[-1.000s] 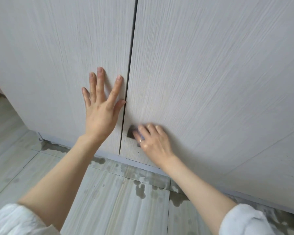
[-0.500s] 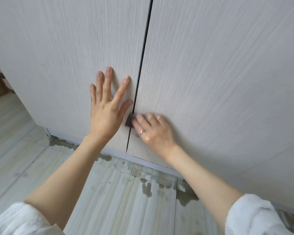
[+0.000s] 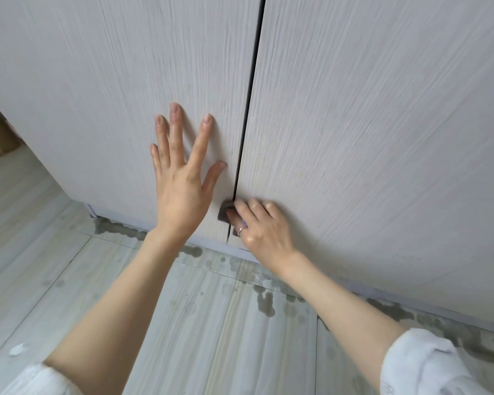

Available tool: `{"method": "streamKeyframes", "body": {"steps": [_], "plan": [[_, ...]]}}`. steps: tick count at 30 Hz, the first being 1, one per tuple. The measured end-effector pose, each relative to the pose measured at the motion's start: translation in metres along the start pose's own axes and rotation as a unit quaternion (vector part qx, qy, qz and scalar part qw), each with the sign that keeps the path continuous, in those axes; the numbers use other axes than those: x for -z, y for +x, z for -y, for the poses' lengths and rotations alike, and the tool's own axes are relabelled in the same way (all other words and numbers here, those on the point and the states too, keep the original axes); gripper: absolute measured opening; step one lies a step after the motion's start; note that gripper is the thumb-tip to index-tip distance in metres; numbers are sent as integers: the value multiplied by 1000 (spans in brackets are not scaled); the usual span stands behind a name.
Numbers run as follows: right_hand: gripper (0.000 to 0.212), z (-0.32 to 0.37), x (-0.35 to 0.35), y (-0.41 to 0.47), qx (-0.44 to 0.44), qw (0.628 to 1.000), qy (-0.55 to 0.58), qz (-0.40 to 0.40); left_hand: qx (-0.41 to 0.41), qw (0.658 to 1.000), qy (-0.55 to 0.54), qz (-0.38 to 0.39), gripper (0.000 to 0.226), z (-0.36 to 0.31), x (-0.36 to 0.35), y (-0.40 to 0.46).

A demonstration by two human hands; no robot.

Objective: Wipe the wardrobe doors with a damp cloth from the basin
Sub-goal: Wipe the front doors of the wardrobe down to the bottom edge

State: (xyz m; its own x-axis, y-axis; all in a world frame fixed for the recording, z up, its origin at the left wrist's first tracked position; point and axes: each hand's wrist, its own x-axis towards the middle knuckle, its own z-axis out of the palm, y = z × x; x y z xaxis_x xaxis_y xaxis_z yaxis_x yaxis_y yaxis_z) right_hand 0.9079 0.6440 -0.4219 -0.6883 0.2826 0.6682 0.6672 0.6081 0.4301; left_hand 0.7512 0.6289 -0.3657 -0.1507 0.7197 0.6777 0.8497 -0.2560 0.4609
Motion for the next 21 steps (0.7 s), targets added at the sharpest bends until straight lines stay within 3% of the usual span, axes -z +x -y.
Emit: {"method": "streamKeyframes", "body": {"steps": [4, 5, 12, 16, 19, 21], "plan": [[10, 6, -9, -59, 97, 973, -29, 208, 1, 1000, -2, -1, 64, 3, -4, -1], [9, 7, -7, -66, 112, 966, -39, 229, 6, 1000, -4, 1, 64, 4, -5, -2], [28, 9, -10, -6, 17, 998, 10, 61, 41, 999, -22, -20, 60, 0, -16, -9], [48, -2, -4, -54, 98, 982, -26, 160, 54, 997, -43, -25, 59, -4, -20, -12], [16, -22, 12, -91, 155, 950, -49, 265, 68, 995, -66, -25, 61, -6, -24, -15], [15, -27, 17, -83, 115, 971, -49, 205, 87, 992, -86, -24, 63, -10, -28, -19]]}}
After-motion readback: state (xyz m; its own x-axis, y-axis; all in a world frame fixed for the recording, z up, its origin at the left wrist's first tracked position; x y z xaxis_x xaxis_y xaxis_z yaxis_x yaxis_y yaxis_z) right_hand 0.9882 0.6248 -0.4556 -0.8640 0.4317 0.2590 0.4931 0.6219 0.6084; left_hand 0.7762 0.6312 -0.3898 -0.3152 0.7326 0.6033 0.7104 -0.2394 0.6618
